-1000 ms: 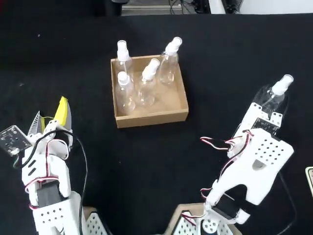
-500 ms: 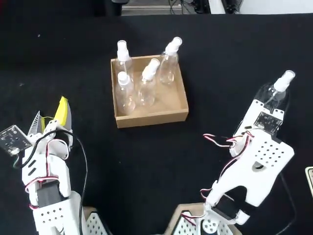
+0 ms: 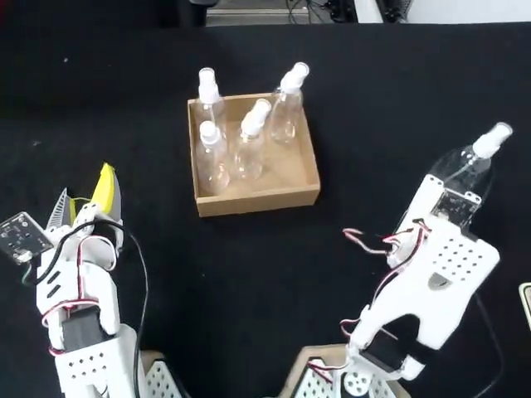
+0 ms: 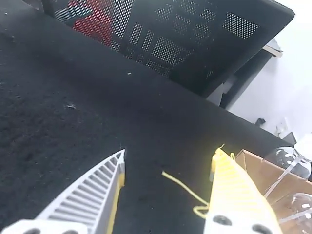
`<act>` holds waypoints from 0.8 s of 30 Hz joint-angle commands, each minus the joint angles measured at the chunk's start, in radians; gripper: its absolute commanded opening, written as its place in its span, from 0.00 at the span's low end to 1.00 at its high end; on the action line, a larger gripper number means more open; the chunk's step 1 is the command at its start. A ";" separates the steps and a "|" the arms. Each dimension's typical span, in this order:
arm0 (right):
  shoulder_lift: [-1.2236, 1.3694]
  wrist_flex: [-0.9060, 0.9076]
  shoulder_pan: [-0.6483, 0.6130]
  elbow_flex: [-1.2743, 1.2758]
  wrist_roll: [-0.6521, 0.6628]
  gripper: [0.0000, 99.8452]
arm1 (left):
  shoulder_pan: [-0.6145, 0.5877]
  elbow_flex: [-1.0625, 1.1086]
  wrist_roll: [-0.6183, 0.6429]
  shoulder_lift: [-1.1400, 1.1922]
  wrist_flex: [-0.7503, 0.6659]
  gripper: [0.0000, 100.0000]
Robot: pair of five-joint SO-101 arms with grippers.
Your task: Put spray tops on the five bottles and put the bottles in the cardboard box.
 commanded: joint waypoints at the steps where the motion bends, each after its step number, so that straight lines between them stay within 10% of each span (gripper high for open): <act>1: -0.186 0.071 -0.015 0.068 -0.020 0.15 | 0.007 0.022 0.008 -0.011 0.008 0.27; 12: -0.466 0.436 -0.018 0.101 -0.055 0.15 | 0.007 0.022 0.008 -0.011 0.009 0.27; 24: -0.176 0.273 0.060 -0.024 -0.040 0.15 | 0.007 0.022 0.008 -0.011 0.009 0.27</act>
